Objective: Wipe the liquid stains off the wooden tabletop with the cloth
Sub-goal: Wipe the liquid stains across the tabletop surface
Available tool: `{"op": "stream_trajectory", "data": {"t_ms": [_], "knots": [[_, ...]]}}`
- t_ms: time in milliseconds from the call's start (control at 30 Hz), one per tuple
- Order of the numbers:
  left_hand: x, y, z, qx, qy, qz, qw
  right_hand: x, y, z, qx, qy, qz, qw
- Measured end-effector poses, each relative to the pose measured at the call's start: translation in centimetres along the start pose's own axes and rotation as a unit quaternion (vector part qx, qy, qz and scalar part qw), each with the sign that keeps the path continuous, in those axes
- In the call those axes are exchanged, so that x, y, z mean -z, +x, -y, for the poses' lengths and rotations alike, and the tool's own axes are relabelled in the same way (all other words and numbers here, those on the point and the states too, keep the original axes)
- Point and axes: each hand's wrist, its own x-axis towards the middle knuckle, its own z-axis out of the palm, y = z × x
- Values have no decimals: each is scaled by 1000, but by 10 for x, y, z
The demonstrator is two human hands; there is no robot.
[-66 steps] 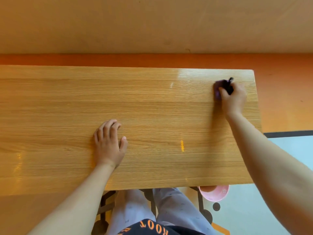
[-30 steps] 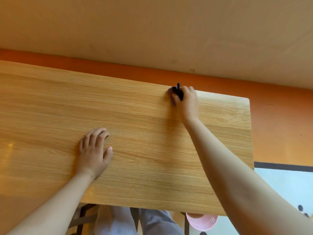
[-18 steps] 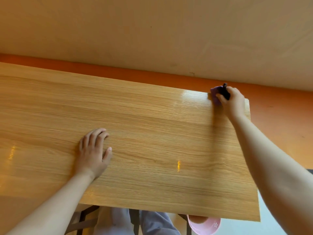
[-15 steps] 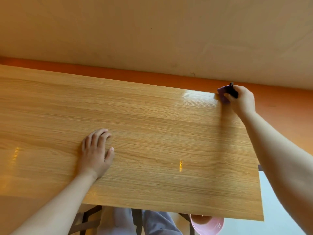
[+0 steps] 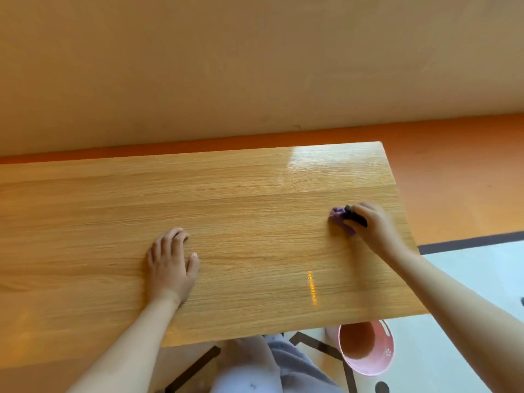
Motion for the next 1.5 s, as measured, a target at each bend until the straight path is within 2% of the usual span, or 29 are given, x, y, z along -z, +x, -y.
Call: {"op": "stream_trajectory", "data": {"t_ms": [333, 500, 700, 833, 933, 1033, 1200, 1300, 1500], "knots": [[5, -7, -3, -21, -22, 4, 1000, -11, -169, 44, -105, 23, -24, 994], [11, -6, -14, -5, -55, 15, 998, -8, -163, 40, -145, 27, -38, 988], [12, -29, -59, -142, -52, 80, 985, -1, -128, 36, -258, 30, -110, 960], [4, -49, -108, -243, -28, 120, 962, -7, -144, 48, -246, 41, -125, 960], [-5, -59, -148, -287, -11, 140, 948, -13, -169, 56, -196, 67, -105, 973], [-19, -67, -187, -297, -4, 146, 944, -22, -190, 59, -140, 89, -69, 984], [-45, -80, -230, -294, 51, 155, 942, -19, -190, 41, -110, 77, -27, 991], [-55, -79, -227, -269, 34, 130, 954, -6, -189, 19, -131, 90, -34, 987], [-67, -85, -227, -264, 8, 80, 961, 41, -202, -51, -238, 71, -121, 961]]}}
